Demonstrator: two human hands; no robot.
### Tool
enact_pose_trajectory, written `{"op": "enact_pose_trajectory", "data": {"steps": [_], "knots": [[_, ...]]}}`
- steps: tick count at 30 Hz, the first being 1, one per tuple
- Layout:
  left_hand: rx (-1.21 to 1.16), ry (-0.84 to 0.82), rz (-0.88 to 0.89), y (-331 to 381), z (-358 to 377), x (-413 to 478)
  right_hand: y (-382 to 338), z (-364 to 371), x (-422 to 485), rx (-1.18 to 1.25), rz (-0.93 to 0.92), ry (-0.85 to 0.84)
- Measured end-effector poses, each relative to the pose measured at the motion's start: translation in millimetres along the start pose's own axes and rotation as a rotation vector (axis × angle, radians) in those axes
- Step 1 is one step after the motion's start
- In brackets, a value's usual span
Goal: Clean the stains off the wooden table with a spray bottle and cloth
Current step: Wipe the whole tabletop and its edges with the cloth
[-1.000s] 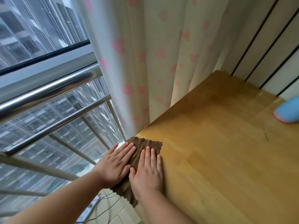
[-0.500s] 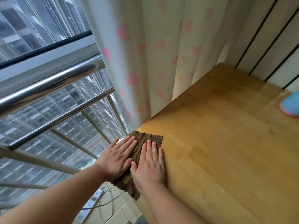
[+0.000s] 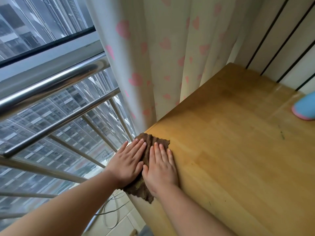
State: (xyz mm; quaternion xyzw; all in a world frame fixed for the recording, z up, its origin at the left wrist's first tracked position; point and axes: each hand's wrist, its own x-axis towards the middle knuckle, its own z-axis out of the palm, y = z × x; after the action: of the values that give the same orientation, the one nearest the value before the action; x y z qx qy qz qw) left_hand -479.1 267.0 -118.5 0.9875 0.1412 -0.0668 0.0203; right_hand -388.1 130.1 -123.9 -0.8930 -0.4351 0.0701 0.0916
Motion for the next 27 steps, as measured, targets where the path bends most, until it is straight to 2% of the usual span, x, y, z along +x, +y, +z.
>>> {"op": "enact_pose_trajectory", "data": {"steps": [6,16,20,25,27], "knots": [[-0.004,0.036,0.066,16.1,7.5,-9.5,11.9,-15.4,-24.2,0.021,-0.050,-0.014],[-0.022,0.109,0.209,64.9,4.0,-8.4,36.5,-29.7,-70.2,0.060,0.013,-0.067],[-0.028,0.096,0.252,86.0,4.4,-8.9,47.6,-33.6,-89.5,0.080,0.077,-0.083],[0.020,0.025,0.216,91.2,1.1,-10.1,42.4,-37.8,-91.9,0.119,0.113,-0.135],[0.027,0.014,0.214,91.5,-0.7,-6.1,43.5,-34.5,-86.8,0.122,0.128,-0.098]]}}
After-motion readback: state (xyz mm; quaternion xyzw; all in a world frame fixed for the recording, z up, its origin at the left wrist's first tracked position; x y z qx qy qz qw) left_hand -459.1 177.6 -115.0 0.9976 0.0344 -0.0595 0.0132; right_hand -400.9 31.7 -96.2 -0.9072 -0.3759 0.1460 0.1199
